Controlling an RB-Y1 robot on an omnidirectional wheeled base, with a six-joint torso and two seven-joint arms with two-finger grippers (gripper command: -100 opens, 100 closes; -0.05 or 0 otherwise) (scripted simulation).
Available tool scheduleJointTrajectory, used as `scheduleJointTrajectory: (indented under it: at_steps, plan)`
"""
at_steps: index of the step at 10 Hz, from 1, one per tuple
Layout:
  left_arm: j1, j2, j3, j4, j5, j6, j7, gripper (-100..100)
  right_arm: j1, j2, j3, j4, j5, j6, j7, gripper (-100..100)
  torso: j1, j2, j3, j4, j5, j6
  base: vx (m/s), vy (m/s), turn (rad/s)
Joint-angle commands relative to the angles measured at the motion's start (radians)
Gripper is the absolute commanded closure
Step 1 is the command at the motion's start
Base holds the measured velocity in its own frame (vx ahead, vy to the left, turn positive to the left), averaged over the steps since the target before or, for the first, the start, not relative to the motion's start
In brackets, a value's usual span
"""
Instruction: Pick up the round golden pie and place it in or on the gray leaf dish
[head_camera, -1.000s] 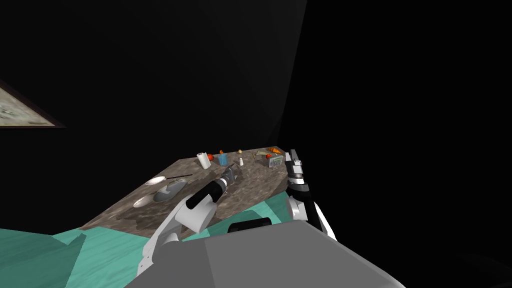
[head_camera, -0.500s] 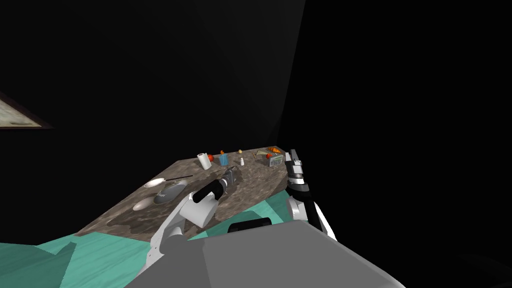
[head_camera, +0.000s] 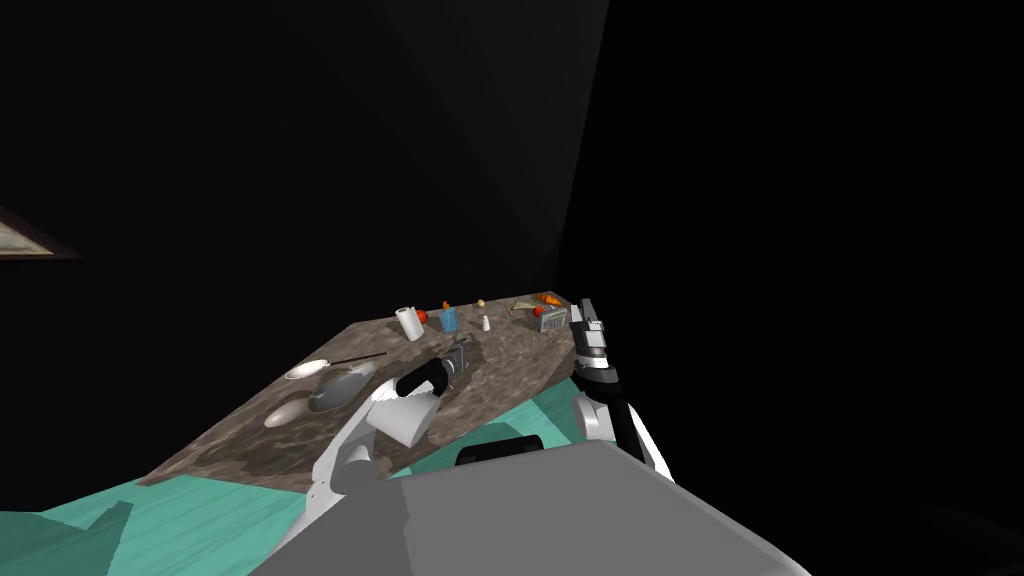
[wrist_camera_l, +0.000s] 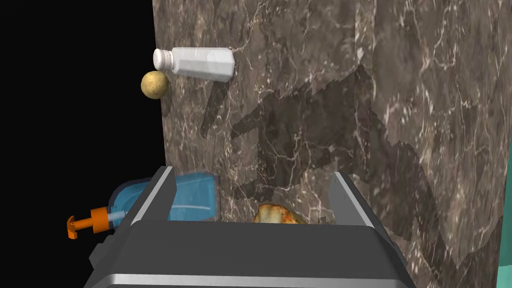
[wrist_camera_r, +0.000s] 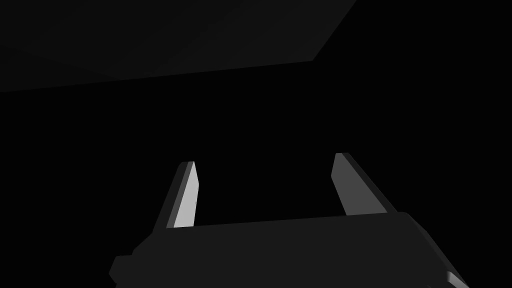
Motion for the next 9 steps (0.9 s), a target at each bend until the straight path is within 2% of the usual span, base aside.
scheduleJointTrajectory:
  at_steps: [1, 6, 8, 9]
  plan:
    - [-0.015, 0.002, 0.003, 0.011, 0.001, 0.029, 0.003, -100, 0.0, 0.0, 0.0, 0.0, 0.0, 0.0, 0.0, 0, 0.0, 0.0, 0.0, 0.0, 0.0, 0.0, -0.001, 0.051, -0.025]
    - [-0.059, 0.016, 0.006, 0.085, -0.022, 0.175, 0.019, -100, 0.0, 0.0, 0.0, 0.0, 0.0, 0.0, 0.0, 0, 0.004, -0.003, -0.002, -0.001, 0.001, 0.0, 0.021, 0.094, -0.059]
    - [-0.062, 0.022, 0.008, 0.12, -0.03, 0.216, 0.023, -100, 0.0, 0.0, 0.0, 0.0, 0.0, 0.0, 0.0, 0, 0.002, -0.003, -0.002, -0.001, 0.0, 0.0, 0.054, 0.088, -0.034]
    - [-0.061, 0.018, 0.006, 0.105, -0.029, 0.203, 0.022, -100, 0.0, 0.0, 0.0, 0.0, 0.0, 0.0, 0.0, 0, 0.003, -0.005, -0.003, -0.001, 0.001, 0.0, 0.036, 0.053, -0.013]
